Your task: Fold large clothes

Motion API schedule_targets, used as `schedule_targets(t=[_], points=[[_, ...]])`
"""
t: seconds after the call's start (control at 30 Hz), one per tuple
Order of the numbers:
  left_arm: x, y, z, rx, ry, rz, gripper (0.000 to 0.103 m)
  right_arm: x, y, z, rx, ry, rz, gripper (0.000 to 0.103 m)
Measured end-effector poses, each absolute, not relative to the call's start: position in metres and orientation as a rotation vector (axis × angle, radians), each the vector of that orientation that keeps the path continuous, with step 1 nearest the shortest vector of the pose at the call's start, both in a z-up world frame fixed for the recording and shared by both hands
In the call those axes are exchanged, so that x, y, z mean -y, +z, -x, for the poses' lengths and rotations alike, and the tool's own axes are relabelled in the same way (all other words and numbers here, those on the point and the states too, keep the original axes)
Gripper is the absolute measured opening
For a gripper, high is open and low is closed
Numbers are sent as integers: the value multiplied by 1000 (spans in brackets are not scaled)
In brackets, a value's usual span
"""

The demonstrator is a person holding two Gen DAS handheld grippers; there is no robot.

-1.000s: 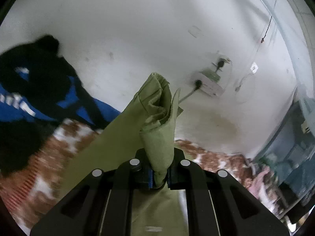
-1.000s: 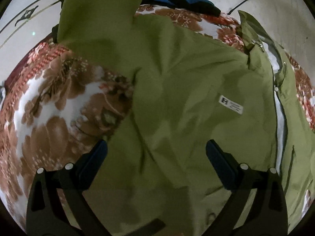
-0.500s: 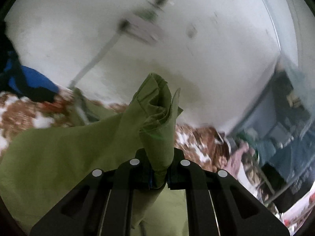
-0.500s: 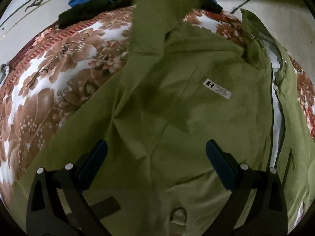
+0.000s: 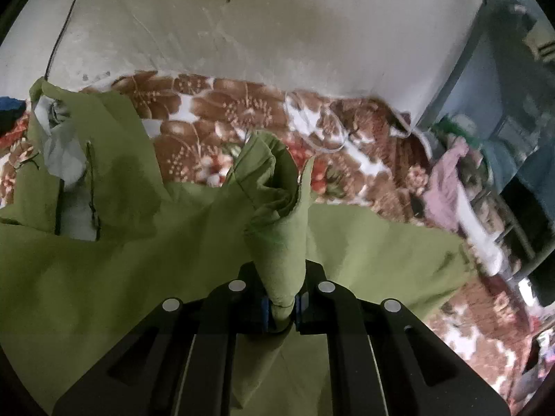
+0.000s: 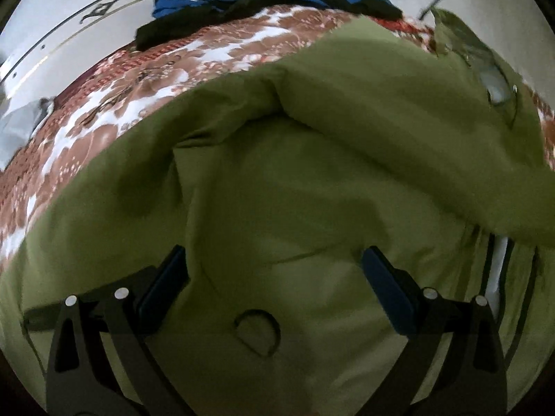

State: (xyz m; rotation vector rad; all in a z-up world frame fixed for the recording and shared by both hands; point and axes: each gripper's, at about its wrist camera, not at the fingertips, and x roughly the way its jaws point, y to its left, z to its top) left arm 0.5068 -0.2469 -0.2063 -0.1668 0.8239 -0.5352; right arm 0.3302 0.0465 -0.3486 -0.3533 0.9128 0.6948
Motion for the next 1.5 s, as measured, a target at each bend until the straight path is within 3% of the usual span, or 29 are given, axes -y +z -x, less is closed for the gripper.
schedule_targets(t=[0.3,0.4,0.47,0.6,0.87,1.3,1.5], points=[[313,-270,-496,-876,-473,-215,11,-48,-354,-319,-844,706,376,98],[335,-298,-491,-955,-498,-303,35,-40,-352,-320,-846,712,338,98],[345,-306,-484,-969,-521,-324,66,-36,-351,-320,-850,716,321,98],[354,-305,-466,-957,-502,-345,83,-28,-343,-317,-832,720,317,98],[354,-245,-419,-892,-496,-281,88,-11,-321,-295,-800,652,385,98],[277,-48,-386,-744,-372,-377,98,111,-271,-263,-958,428,393,98],[190,-48,-396,-789,-297,-306,98,189,-268,-284,-1014,321,341,99]])
